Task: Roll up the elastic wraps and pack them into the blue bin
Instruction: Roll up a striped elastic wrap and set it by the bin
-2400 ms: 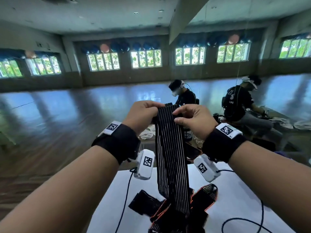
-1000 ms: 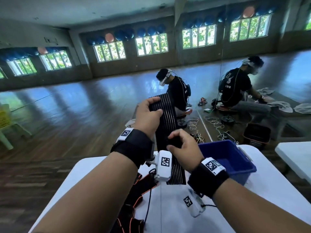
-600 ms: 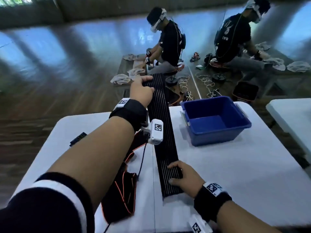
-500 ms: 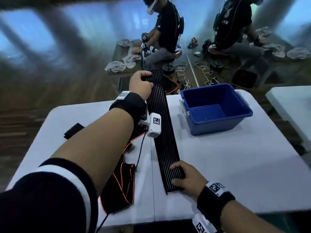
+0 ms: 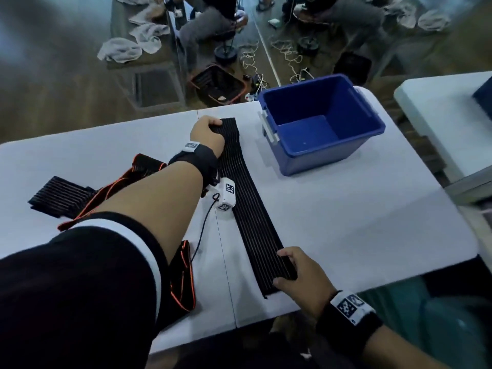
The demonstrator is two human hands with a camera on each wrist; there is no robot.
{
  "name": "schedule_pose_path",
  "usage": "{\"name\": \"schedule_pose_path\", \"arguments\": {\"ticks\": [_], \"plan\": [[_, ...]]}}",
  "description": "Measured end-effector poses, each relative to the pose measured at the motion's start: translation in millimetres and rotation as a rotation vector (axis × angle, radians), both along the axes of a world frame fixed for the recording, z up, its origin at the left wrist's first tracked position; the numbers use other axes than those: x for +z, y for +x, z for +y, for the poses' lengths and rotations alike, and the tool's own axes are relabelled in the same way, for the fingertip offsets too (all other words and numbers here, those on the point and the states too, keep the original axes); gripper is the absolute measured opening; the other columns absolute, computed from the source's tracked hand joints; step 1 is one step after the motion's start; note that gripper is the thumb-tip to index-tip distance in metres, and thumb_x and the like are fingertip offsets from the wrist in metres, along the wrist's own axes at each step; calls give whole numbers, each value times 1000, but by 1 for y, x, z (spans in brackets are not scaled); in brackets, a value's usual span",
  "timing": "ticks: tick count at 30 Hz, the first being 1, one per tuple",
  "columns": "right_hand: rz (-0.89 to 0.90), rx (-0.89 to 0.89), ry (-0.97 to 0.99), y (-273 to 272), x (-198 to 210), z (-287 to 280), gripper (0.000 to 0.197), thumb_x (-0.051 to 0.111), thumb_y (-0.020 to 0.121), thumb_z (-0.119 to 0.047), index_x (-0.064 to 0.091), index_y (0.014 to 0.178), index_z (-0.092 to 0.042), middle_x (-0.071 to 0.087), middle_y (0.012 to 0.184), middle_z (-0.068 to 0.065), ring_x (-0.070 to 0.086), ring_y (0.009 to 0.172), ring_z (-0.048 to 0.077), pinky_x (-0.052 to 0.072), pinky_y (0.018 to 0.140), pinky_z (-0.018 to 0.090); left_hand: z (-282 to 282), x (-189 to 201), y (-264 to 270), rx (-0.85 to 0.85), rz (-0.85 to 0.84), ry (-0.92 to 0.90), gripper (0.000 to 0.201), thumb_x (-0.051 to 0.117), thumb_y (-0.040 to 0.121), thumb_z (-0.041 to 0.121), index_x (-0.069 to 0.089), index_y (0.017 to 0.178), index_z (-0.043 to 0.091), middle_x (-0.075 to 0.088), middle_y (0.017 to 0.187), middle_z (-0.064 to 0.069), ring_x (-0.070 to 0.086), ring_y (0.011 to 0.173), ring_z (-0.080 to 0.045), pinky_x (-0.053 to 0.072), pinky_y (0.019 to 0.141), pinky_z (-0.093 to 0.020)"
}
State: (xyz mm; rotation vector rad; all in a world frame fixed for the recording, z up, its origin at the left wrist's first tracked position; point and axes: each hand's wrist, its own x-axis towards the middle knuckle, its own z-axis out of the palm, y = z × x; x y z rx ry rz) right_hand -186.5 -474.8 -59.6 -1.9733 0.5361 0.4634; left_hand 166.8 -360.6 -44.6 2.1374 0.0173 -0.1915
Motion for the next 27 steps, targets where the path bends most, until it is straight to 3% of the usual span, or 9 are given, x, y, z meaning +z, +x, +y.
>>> {"name": "schedule_pose_path", "arguments": {"ticks": [4,6,9,12,16,22,25,27], "plan": [[41,65,34,-2,-5,-1,66,77,77,-27,43,133,-36,60,129,-8,59,119,8,52,101,33,-6,0,11,-22,-13,16,35,66,72,0,65,87,32,68,99,3,68,93,-20,59,86,-38],[35,105,21,-2,-5,0,71,75,76,-23,39,137,-35,59,128,-7,61,113,6,53,97,31,-6,6,10,-55,-22,41,28,72,76,4,69,95,25,67,102,4,66,98,-19,56,91,-34],[17,154,-19,-2,-4,-2,73,68,73,-23,33,134,-44,58,125,-11,62,106,6,55,89,30,4,13,2,-95,-58,126,21,72,83,16,71,103,20,66,108,3,63,96,-16,47,83,-24],[33,224,-47,-1,-4,-8,73,63,74,-22,29,134,-46,56,126,-13,61,106,8,56,88,31,20,19,-23,-149,-136,203,18,70,86,23,71,103,20,66,113,-1,63,99,-18,49,83,-28],[3,300,-81,0,-4,-14,74,63,78,-18,31,142,-37,56,129,-11,60,108,7,53,95,32,43,27,-89,-314,-96,224,10,66,90,27,68,100,23,67,100,11,61,75,-4,47,73,-22],[-79,350,-99,4,-4,-20,68,65,81,-6,42,143,-25,58,125,-8,60,106,10,50,96,27,70,16,-205,-578,77,327,11,69,89,24,63,95,31,67,90,13,61,74,-3,43,68,-20],[-166,422,-218,1,-10,-22,63,63,81,-4,47,140,-20,49,111,-9,55,96,11,47,91,26,78,3,-255,-569,132,383,13,66,90,26,63,103,26,62,93,14,57,79,-3,42,69,-17],[-205,436,-264,-1,-14,-24,61,62,81,-2,50,139,-17,51,111,-4,58,99,18,49,93,31,81,-4,-278,-521,125,371,22,68,87,22,62,109,23,59,95,12,57,83,-10,47,77,-24]]}}
